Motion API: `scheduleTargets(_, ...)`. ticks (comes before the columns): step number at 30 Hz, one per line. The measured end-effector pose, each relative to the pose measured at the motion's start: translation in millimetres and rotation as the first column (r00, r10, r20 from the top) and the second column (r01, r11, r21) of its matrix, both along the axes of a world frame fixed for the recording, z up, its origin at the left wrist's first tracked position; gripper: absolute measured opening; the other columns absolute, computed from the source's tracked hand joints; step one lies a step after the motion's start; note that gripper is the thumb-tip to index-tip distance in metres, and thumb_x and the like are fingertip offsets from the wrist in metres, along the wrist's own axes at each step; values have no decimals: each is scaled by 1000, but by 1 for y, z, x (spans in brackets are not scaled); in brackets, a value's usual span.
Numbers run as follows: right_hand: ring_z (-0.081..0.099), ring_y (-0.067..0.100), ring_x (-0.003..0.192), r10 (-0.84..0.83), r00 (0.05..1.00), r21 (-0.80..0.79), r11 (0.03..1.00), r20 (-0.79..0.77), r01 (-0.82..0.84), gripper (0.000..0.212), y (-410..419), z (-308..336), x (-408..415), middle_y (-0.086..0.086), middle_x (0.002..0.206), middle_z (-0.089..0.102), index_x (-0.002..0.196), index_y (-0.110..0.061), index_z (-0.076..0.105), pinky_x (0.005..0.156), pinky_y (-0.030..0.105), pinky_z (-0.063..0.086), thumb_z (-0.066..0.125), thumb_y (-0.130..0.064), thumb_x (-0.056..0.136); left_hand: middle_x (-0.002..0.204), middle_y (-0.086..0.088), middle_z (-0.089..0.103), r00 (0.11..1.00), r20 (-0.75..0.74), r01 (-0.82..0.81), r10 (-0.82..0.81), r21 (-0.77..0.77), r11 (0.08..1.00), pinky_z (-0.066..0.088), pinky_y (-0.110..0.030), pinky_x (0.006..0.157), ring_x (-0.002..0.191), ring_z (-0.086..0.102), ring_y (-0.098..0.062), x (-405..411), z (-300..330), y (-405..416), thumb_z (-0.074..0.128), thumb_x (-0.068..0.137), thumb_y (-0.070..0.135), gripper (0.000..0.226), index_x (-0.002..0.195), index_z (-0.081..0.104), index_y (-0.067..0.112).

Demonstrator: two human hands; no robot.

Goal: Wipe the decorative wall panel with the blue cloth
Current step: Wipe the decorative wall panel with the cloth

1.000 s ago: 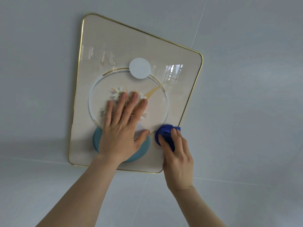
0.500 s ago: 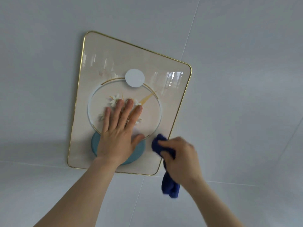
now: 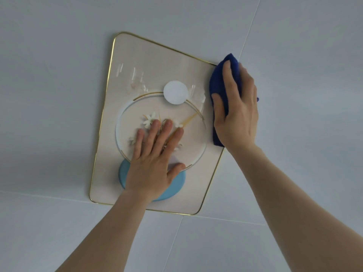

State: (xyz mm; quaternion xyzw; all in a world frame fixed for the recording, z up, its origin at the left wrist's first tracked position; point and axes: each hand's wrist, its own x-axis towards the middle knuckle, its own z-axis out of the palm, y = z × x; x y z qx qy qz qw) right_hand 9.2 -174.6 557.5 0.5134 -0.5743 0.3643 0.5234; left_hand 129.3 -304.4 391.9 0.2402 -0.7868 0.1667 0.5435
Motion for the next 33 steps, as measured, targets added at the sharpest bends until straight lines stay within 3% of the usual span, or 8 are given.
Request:
scheduleTargets(3, 23, 44, 158, -43, 997, 0, 999, -56, 43, 50, -17, -8, -9, 26, 168, 28, 159, -12, 42, 126, 58, 30, 46, -23, 110, 177, 0, 5, 1000, -9, -3, 3, -10, 1000, 4, -56, 131, 164, 4, -31, -2, -1, -1, 53, 95, 67, 92, 168, 14, 29)
scheduleTargets(6, 17, 49, 159, -14, 998, -24, 1000, -59, 12, 50, -31, -16, -11, 30, 169, 24, 158, -11, 43, 128, 58, 24, 39, -29, 112, 177, 1, 6, 1000, -15, -11, 11, -13, 1000, 3, -55, 131, 164, 4, -30, -4, -2, -3, 51, 95, 68, 90, 168, 13, 30)
scheduleTargets(15, 23, 42, 159, 30, 994, -42, 999, -108, -34, 44, -44, -53, -15, 24, 167, 34, 153, -15, 52, 116, 56, 45, 48, -9, 110, 177, 0, 11, 997, -75, -4, 0, -59, 998, 6, -56, 131, 164, 6, -28, -8, -5, -7, 48, 97, 69, 86, 168, 18, 30)
scheduleTargets(23, 14, 24, 161, 61, 980, -44, 997, -190, -70, 47, -42, -64, -26, 24, 163, 40, 150, -14, 56, 118, 58, 43, 51, 1, 106, 177, 0, 12, 996, -92, 8, -14, -66, 998, 6, -55, 132, 164, 7, -28, -8, -5, -7, 44, 99, 70, 83, 167, 21, 29)
scheduleTargets(28, 32, 43, 156, 46, 981, 52, 998, -189, -37, 42, -27, -98, -29, 24, 161, 41, 149, -13, 58, 120, 61, 40, 48, -1, 109, 177, 2, 6, 997, -77, 5, -9, -45, 999, 5, -55, 132, 164, 5, -27, -6, -4, -4, 52, 95, 69, 90, 168, 18, 29)
scheduleTargets(31, 35, 43, 153, 43, 985, 128, 992, -166, -22, 46, -11, -117, -29, 22, 158, 45, 145, -13, 61, 113, 60, 49, 37, 2, 109, 177, 0, 8, 998, -65, -7, 5, -35, 999, 7, -56, 132, 164, 4, -28, -5, -2, -2, 54, 95, 69, 91, 168, 17, 29)
scheduleTargets(33, 40, 42, 151, 19, 988, 156, 988, -152, 5, 55, -1, -123, -26, 21, 156, 50, 142, -13, 65, 106, 54, 57, 41, 14, 100, 177, -2, 10, 998, -54, -15, 13, -25, 1000, 8, -56, 131, 164, 5, -29, -3, -1, 0, 54, 95, 68, 91, 168, 17, 28)
